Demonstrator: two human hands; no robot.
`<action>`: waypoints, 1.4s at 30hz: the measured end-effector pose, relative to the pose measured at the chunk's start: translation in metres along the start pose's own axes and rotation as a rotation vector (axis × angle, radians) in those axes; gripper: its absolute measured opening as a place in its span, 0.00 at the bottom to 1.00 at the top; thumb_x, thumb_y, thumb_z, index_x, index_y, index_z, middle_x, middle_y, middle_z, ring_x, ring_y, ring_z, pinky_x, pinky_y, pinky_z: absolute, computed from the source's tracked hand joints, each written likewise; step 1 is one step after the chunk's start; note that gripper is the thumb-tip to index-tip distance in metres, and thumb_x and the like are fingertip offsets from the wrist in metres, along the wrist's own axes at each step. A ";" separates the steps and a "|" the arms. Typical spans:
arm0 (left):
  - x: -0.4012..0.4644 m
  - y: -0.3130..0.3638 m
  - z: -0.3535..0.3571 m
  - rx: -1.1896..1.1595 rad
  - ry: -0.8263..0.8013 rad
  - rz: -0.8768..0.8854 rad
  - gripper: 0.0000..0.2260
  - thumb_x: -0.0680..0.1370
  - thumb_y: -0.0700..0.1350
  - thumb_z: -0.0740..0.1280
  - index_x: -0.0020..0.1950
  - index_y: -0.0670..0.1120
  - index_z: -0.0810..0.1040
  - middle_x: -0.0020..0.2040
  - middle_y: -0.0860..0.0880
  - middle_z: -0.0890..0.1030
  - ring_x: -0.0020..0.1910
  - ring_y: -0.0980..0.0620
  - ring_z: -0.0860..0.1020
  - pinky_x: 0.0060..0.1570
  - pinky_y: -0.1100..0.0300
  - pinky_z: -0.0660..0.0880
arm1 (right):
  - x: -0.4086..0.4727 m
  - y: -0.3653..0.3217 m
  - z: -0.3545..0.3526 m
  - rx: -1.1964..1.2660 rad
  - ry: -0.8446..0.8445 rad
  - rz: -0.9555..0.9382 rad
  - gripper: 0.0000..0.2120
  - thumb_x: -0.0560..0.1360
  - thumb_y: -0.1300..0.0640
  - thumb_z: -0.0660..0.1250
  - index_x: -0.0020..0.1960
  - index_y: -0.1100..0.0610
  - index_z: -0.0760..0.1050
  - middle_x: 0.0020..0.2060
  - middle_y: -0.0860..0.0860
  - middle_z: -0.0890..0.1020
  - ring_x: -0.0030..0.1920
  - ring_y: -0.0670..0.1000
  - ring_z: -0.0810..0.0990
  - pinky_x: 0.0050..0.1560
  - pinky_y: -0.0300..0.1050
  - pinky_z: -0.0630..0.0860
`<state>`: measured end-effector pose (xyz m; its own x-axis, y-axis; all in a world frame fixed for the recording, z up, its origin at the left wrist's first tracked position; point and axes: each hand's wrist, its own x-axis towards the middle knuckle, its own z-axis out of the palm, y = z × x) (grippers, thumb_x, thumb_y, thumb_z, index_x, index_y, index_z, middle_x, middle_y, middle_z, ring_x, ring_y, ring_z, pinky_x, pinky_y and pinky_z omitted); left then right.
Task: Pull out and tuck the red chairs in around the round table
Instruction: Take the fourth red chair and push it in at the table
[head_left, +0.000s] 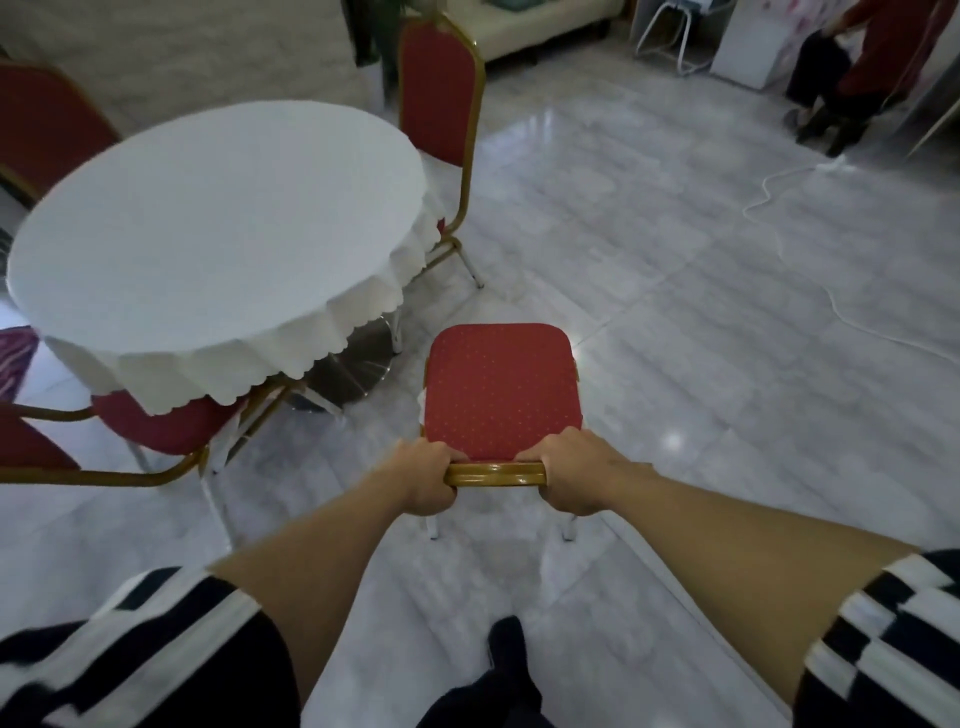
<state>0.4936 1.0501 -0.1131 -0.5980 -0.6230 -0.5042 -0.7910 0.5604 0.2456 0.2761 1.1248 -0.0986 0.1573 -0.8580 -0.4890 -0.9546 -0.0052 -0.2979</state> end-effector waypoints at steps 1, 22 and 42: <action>0.002 0.005 0.000 -0.017 -0.003 -0.009 0.17 0.77 0.44 0.65 0.63 0.58 0.81 0.45 0.54 0.79 0.48 0.50 0.80 0.55 0.52 0.78 | 0.000 0.006 -0.003 -0.009 -0.010 -0.002 0.16 0.74 0.62 0.63 0.39 0.40 0.75 0.37 0.47 0.81 0.38 0.53 0.80 0.42 0.52 0.81; 0.017 0.124 0.023 -0.280 0.133 -0.363 0.14 0.75 0.41 0.63 0.56 0.53 0.82 0.39 0.54 0.75 0.44 0.49 0.76 0.48 0.56 0.70 | 0.008 0.107 -0.050 -0.204 -0.140 -0.337 0.17 0.76 0.60 0.63 0.55 0.42 0.83 0.40 0.47 0.84 0.39 0.52 0.81 0.47 0.52 0.82; 0.030 0.165 0.035 -0.547 0.294 -0.575 0.10 0.76 0.45 0.66 0.53 0.54 0.83 0.41 0.55 0.79 0.36 0.57 0.75 0.36 0.63 0.70 | 0.046 0.141 -0.073 -0.325 -0.110 -0.606 0.12 0.76 0.46 0.65 0.56 0.38 0.83 0.41 0.43 0.86 0.40 0.49 0.82 0.42 0.45 0.75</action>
<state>0.3494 1.1434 -0.1168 -0.0329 -0.8893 -0.4562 -0.8884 -0.1831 0.4210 0.1302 1.0472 -0.1029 0.6944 -0.5988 -0.3991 -0.7153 -0.6348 -0.2922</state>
